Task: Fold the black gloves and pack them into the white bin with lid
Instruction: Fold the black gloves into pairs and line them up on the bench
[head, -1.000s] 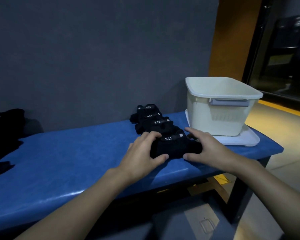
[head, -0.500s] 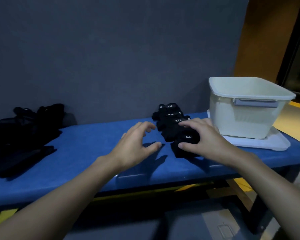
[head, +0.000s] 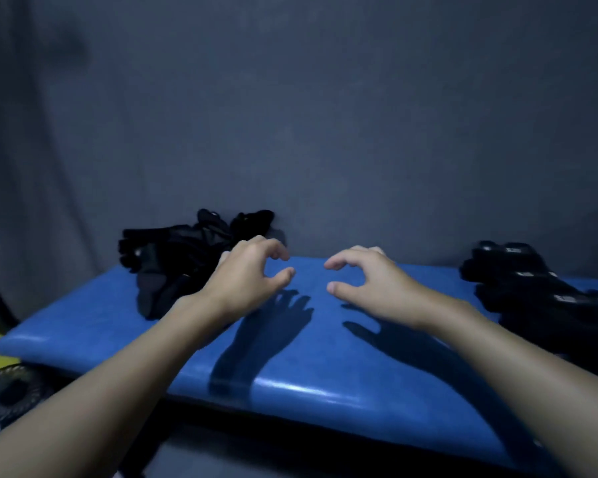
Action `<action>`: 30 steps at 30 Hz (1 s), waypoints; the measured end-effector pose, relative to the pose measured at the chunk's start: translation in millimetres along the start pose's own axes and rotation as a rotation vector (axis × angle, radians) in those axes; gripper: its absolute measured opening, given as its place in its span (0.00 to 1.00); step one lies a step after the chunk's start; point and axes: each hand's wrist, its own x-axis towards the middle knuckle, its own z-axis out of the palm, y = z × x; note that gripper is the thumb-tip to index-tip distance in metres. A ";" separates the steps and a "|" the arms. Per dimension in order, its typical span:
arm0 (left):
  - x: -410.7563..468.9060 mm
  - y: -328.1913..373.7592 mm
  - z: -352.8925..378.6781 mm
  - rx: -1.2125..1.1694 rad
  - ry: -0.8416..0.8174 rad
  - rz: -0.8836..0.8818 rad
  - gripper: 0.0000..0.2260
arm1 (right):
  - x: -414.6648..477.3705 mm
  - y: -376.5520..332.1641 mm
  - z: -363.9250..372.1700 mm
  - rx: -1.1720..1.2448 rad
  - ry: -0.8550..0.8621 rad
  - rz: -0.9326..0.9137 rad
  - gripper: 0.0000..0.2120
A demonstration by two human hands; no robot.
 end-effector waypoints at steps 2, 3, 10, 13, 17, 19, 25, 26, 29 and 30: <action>7.8 -26.4 -9.4 0.037 0.054 -0.052 0.10 | 31.6 -5.6 21.7 0.032 -0.034 -0.007 0.14; 11.5 -38.0 -13.1 0.070 0.075 -0.076 0.09 | 46.6 -7.3 32.4 0.060 -0.050 -0.002 0.15; 32.1 -96.3 -26.5 0.221 0.110 -0.107 0.13 | 125.3 -18.5 90.9 0.276 -0.088 0.072 0.22; 44.8 -106.5 -24.1 0.242 0.129 -0.077 0.14 | 148.2 -18.4 105.8 0.302 -0.089 0.099 0.26; 65.4 -113.0 -20.3 0.279 0.168 -0.022 0.16 | 177.6 -15.8 115.5 0.299 0.003 0.148 0.23; 72.4 -113.5 -18.2 0.311 0.182 -0.001 0.16 | 191.5 -13.2 116.5 0.312 0.058 0.173 0.21; 78.2 -115.4 -11.5 0.352 0.161 0.004 0.18 | 210.1 -9.2 113.2 0.185 0.024 0.149 0.25; 78.2 -115.1 -12.6 0.351 0.158 -0.001 0.18 | 209.0 -11.1 111.3 0.183 0.032 0.135 0.24; 77.6 -113.0 -17.8 0.331 0.167 -0.008 0.20 | 200.3 -20.7 102.0 0.208 0.110 0.070 0.21; 77.2 -111.9 -20.0 0.317 0.180 -0.006 0.21 | 196.2 -24.9 95.9 0.208 0.148 0.041 0.21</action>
